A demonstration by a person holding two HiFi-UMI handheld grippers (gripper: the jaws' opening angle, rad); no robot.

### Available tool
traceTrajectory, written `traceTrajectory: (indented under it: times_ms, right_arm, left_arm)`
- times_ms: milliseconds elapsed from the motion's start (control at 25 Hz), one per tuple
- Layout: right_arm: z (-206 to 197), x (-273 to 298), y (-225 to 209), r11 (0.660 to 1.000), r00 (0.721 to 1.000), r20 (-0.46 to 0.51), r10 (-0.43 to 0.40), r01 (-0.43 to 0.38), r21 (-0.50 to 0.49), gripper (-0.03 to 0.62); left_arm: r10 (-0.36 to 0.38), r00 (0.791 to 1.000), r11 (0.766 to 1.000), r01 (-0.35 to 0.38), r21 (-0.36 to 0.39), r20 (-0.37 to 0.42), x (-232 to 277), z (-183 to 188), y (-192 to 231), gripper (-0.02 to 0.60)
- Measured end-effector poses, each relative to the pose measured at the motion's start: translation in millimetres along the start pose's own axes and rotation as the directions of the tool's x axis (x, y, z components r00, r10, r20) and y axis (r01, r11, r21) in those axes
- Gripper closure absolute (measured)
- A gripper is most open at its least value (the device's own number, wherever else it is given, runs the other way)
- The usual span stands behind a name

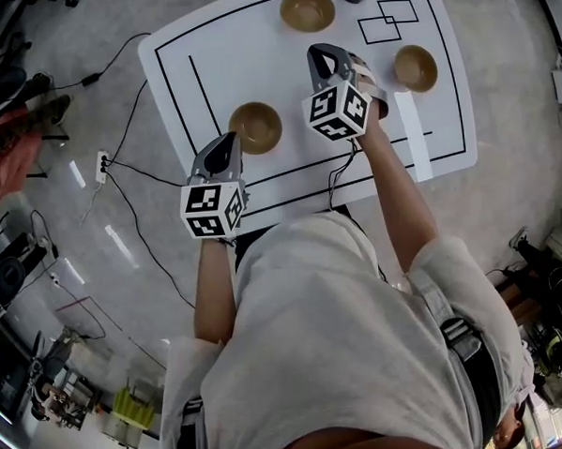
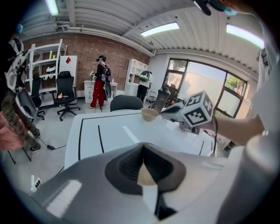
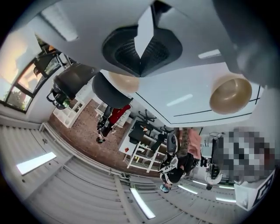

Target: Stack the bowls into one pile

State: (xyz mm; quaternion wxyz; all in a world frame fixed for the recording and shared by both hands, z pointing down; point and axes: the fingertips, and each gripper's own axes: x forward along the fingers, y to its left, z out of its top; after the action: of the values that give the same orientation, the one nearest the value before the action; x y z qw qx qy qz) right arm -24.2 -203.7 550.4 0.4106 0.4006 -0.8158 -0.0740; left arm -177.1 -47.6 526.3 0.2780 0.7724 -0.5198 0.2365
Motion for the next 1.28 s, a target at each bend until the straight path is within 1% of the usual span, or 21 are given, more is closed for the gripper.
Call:
traceTrajectory:
  times_ms: [80, 200, 320, 520, 680, 880, 960, 1160, 1280]
  right_arm:
    - [-2, 6, -1, 0.999, 1.0, -0.02, -0.016, 0.015, -0.039, 0.592]
    - [-8, 18, 0, 0.997, 0.998, -0.055, -0.019, 0.015, -0.074, 0.56]
    - [-17, 30, -2, 0.993, 0.996, -0.086, -0.032, 0.022, -0.118, 0.548]
    - [-20, 48, -6, 0.971, 0.991, -0.107, -0.079, 0.052, -0.235, 0.534]
    - [-19, 59, -7, 0.957, 0.99, -0.106, -0.09, 0.056, -0.286, 0.534]
    - [-27, 72, -4, 0.932, 0.987, -0.122, -0.107, 0.057, -0.358, 0.5]
    - [-25, 75, -5, 0.927, 0.985, -0.126, -0.117, 0.063, -0.371, 0.503]
    - [-13, 69, -2, 0.924, 0.988, -0.106, -0.113, 0.065, -0.376, 0.55]
    - [-13, 63, -2, 0.923, 0.99, -0.09, -0.107, 0.066, -0.379, 0.563]
  left_arm:
    - [-0.007, 1.0, 1.0, 0.007, -0.008, 0.004, 1, 0, 2, 0.58]
    - [0.003, 1.0, 1.0, -0.002, -0.015, 0.015, 0, 2, 8, 0.58]
    - [0.012, 1.0, 1.0, -0.011, -0.029, 0.019, 0, 2, 11, 0.58]
    - [0.032, 0.999, 0.998, -0.032, -0.052, 0.007, -9, -9, 17, 0.58]
    - [0.045, 0.999, 0.997, -0.044, -0.065, 0.01, -13, -9, 20, 0.58]
    - [0.039, 0.999, 0.998, -0.037, -0.057, 0.025, -15, -10, 15, 0.58]
    - [0.034, 0.999, 0.998, -0.033, -0.058, 0.023, -17, -10, 15, 0.58]
    - [0.031, 0.999, 0.998, -0.029, -0.056, 0.023, -21, -8, 21, 0.58]
    - [0.027, 0.999, 0.998, -0.026, -0.051, 0.023, -18, -7, 19, 0.58]
